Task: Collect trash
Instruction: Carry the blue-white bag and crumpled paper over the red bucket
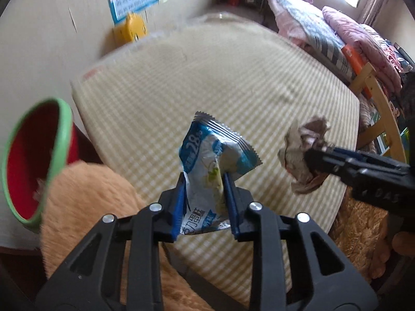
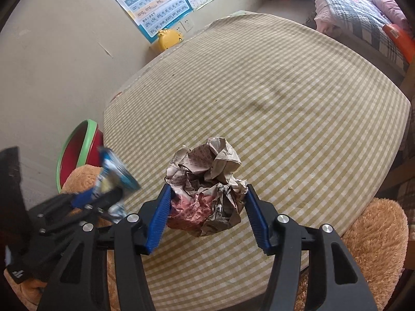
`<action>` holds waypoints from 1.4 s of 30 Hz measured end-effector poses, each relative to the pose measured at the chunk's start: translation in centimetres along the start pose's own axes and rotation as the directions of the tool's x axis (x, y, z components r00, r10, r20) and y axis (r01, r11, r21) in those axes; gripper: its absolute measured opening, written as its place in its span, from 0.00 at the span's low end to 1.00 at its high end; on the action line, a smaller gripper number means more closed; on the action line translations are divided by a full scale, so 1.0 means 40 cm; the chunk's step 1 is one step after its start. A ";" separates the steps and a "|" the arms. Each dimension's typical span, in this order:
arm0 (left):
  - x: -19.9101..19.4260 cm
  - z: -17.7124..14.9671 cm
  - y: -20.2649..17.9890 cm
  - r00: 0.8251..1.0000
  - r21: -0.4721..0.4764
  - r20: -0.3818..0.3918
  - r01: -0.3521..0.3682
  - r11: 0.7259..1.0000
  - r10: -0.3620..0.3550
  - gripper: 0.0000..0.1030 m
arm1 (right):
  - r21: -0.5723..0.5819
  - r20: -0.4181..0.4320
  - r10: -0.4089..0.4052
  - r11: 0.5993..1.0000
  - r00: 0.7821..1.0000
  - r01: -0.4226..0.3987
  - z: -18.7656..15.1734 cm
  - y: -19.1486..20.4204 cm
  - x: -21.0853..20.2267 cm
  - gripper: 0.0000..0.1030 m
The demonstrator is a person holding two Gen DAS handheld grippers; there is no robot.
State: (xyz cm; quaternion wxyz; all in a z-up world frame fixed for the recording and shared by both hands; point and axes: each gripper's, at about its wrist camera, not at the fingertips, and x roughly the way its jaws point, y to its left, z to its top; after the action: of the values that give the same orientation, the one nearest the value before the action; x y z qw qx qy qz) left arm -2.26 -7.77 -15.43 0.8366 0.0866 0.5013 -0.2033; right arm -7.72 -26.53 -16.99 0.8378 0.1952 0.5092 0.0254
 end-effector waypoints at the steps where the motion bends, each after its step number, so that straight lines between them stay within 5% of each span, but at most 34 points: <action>1: -0.012 0.007 0.001 1.000 0.001 0.020 -0.004 1.000 0.004 0.27 | -0.003 0.003 -0.002 1.000 1.000 0.002 0.003 0.004 0.001 0.53; 10: -0.090 0.064 0.033 0.989 -0.020 0.137 -0.050 0.999 0.052 0.27 | -0.062 0.042 0.009 0.998 0.999 -0.006 0.065 0.065 -0.001 0.53; 24: -0.135 0.070 0.198 0.967 -0.181 0.166 -0.164 0.970 0.195 0.27 | -0.096 -0.102 0.151 0.982 0.983 -0.161 0.119 0.186 0.120 0.53; 42: -0.197 0.068 0.309 0.940 -0.282 0.196 -0.217 0.934 0.278 0.27 | -0.187 0.014 0.170 0.969 0.985 -0.164 0.187 0.305 0.058 0.54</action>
State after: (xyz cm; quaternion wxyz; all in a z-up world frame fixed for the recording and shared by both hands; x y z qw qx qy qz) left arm 1.94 4.42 -7.96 0.9127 0.0163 0.4067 -0.0377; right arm 1.78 -16.98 -11.61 0.8546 0.1590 0.4740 0.1401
